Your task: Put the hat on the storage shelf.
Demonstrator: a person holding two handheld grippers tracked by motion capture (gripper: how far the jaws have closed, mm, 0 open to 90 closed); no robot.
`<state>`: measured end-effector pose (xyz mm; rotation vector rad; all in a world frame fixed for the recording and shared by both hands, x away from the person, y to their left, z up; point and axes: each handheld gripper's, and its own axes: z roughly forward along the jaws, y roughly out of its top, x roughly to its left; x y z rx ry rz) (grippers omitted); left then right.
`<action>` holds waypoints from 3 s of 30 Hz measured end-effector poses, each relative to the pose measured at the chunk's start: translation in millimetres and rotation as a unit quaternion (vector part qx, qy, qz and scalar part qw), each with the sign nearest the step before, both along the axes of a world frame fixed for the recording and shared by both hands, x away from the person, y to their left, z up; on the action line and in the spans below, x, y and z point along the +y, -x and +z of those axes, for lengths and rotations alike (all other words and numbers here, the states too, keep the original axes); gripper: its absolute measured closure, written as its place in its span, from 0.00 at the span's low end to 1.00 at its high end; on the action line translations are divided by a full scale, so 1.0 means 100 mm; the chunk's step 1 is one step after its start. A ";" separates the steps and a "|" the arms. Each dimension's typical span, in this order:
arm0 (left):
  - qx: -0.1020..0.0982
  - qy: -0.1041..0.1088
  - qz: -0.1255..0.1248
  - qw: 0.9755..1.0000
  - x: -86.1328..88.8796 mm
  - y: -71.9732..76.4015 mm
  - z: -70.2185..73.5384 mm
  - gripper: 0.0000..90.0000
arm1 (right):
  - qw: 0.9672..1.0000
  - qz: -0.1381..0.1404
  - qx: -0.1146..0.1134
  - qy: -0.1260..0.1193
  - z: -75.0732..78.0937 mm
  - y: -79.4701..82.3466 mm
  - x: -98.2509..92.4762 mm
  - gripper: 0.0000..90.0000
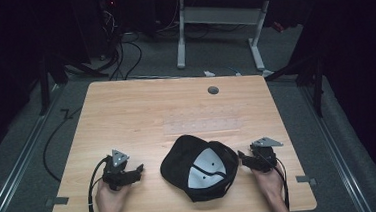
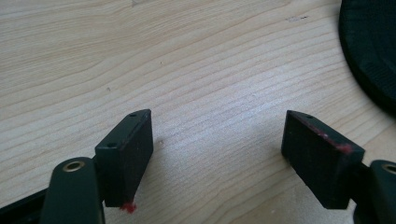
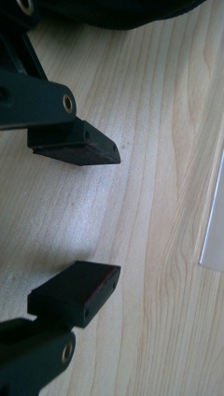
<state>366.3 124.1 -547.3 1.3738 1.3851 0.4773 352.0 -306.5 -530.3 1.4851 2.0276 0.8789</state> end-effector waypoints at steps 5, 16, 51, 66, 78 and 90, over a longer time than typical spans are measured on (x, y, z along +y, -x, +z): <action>0.000 0.000 0.000 1.000 0.00 0.00 0.00 0.28 | 1.000 0.001 -0.001 -0.017 0.03 0.03 -0.04 0.50; 0.000 -0.001 0.000 1.000 0.00 0.00 0.00 0.28 | 0.998 0.022 -0.019 -0.059 0.17 0.15 -0.10 0.51; 0.000 0.000 0.001 1.000 0.00 0.00 0.00 0.28 | 0.984 0.136 -0.063 -0.092 0.70 0.19 0.31 0.44; 0.000 0.000 0.002 1.000 0.00 0.00 0.00 0.28 | 0.981 0.175 -0.039 -0.070 0.65 -0.03 0.59 0.42; 0.000 0.000 0.002 1.000 0.00 0.00 0.00 0.28 | 0.980 0.191 -0.012 -0.053 0.54 -0.20 0.70 0.41; 0.000 0.000 0.002 1.000 0.00 0.00 0.00 0.28 | 0.979 0.198 0.012 -0.054 0.40 -0.31 0.74 0.49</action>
